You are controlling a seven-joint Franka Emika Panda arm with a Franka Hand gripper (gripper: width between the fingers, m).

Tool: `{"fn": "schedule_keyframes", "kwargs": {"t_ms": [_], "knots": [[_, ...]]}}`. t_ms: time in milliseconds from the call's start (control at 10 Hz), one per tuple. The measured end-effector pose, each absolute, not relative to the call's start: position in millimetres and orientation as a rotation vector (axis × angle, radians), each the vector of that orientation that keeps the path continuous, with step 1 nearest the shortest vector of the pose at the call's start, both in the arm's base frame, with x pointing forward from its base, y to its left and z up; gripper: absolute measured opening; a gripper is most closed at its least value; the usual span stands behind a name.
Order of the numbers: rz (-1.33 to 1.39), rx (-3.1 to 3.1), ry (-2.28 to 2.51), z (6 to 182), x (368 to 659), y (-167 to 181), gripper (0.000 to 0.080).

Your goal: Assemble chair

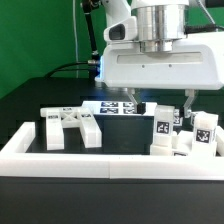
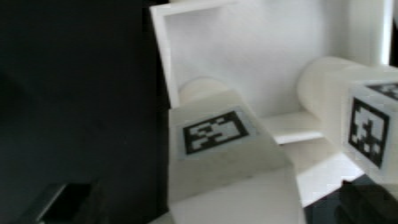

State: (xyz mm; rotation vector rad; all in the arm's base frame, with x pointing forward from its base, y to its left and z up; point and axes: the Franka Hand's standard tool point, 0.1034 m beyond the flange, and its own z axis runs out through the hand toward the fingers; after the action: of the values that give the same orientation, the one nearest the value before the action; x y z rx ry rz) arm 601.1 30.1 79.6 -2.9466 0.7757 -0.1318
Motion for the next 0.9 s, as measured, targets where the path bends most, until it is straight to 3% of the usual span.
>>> {"fn": "schedule_keyframes", "kwargs": {"t_ms": [100, 200, 300, 600, 900], "knots": [[-0.132, -2.947, 0.776, 79.6, 601.1, 29.5, 0.0564], [-0.132, -2.946, 0.778, 79.6, 601.1, 29.4, 0.0382], [-0.132, -2.946, 0.778, 79.6, 601.1, 29.4, 0.0288], [-0.127, -2.915, 0.876, 79.5, 601.1, 29.2, 0.0288], [-0.091, -2.625, 1.491, 78.6, 601.9, 25.5, 0.0289]]}}
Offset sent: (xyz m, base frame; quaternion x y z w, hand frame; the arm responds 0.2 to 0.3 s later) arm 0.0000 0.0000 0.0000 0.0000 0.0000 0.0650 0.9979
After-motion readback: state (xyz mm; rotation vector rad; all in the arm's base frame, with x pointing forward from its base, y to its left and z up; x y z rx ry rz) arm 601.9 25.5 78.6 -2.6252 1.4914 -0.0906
